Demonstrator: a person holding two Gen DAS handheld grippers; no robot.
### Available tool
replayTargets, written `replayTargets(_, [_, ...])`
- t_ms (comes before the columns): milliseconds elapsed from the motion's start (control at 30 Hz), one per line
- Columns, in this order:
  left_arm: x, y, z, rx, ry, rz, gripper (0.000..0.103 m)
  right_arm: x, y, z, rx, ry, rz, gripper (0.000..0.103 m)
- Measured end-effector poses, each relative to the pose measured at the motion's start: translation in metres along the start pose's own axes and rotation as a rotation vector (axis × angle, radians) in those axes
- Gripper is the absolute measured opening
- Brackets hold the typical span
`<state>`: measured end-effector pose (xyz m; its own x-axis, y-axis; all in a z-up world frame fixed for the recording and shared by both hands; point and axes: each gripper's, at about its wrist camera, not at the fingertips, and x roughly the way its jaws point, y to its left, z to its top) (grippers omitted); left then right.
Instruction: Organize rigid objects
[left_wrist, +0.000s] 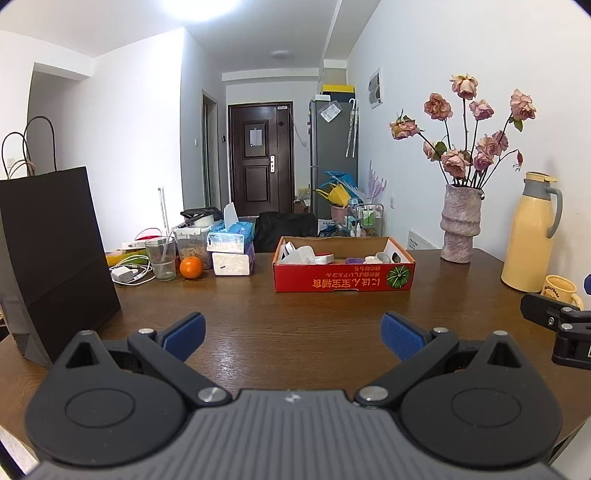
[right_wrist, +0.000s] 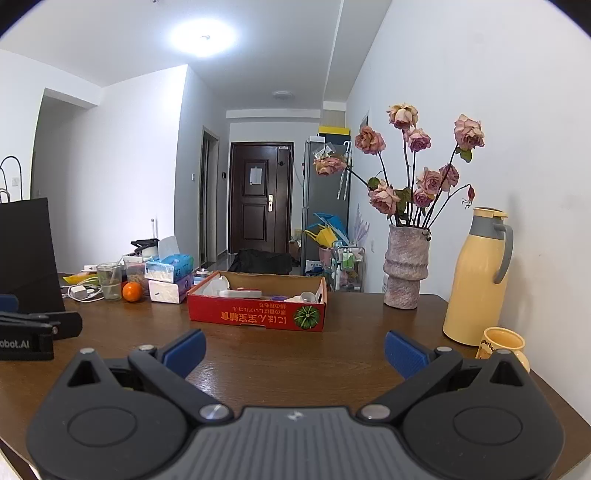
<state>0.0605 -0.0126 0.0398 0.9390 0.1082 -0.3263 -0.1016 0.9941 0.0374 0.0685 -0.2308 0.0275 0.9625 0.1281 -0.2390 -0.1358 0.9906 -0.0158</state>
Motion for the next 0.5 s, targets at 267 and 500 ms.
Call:
replayTargets(267, [-0.0025, -0.004, -0.0008, 0.006, 0.001, -0.003, 0.103, -0.004, -0.0014, -0.0005, 0.003, -0.006, 0.002, 0.103])
replayTargets(500, [0.0009, -0.0032, -0.0019, 0.004, 0.009, -0.001, 0.103, -0.005, -0.0011, -0.0018, 0.003, -0.004, 0.003, 0.103])
